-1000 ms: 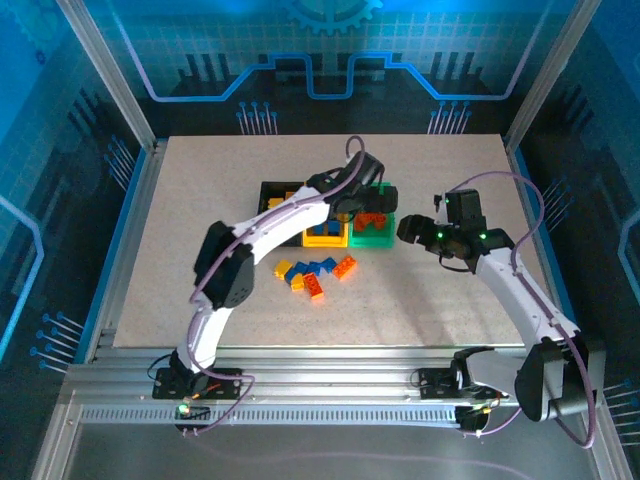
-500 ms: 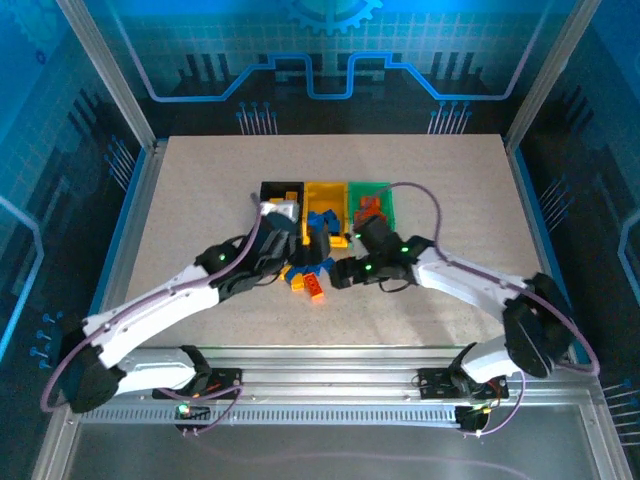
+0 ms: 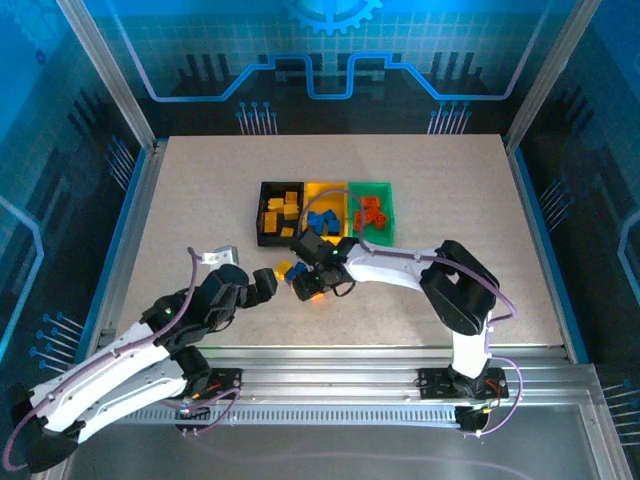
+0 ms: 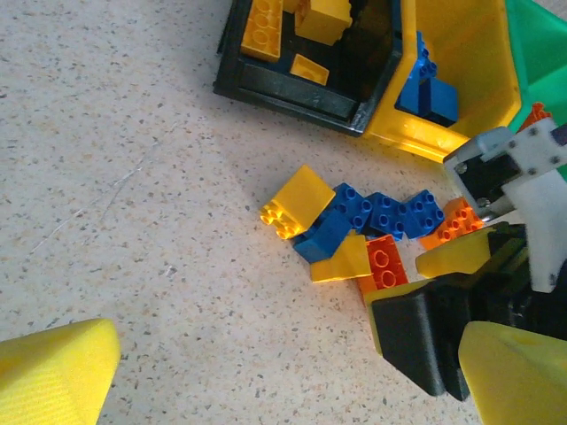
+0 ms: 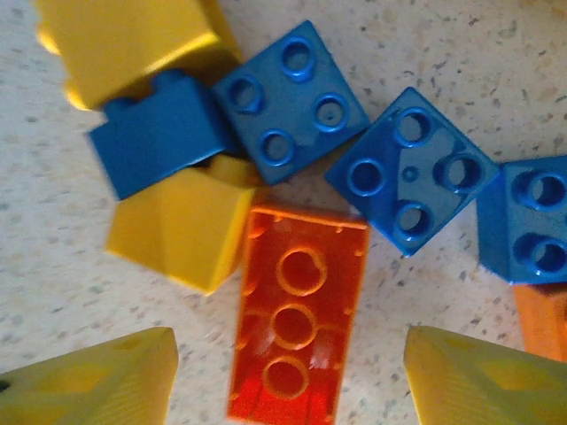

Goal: Sort the legos into containers by color

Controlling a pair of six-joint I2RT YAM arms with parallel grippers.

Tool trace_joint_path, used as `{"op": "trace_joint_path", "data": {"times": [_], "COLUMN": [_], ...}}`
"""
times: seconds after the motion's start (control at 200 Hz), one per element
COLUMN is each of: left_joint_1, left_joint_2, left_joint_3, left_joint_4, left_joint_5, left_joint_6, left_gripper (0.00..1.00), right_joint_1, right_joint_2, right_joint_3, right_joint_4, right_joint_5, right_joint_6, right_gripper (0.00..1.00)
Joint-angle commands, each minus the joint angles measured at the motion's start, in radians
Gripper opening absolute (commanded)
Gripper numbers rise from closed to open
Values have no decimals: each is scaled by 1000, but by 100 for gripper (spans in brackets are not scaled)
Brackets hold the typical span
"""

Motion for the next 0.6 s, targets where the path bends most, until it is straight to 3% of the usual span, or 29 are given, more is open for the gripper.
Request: {"op": "trace_joint_path", "data": {"times": [0.0,0.3,0.59], "left_joint_1": [11,15,17], "left_joint_2": [-5,-3,35], "left_joint_3": [-14,-21,-41], "left_joint_4": [-47,-27,25], "left_joint_5": [-39,-42,-22], "left_joint_6": [-15,-5,7], "left_gripper": [99,99,99], "right_joint_1": [12,28,10], "right_joint_2": [58,38,-343], "right_joint_3": [43,-16,-190], "right_joint_4": [-65,-62,-108], "right_joint_5": [58,38,71], "right_joint_6": [-5,0,19], "right_gripper": [66,39,34]}}
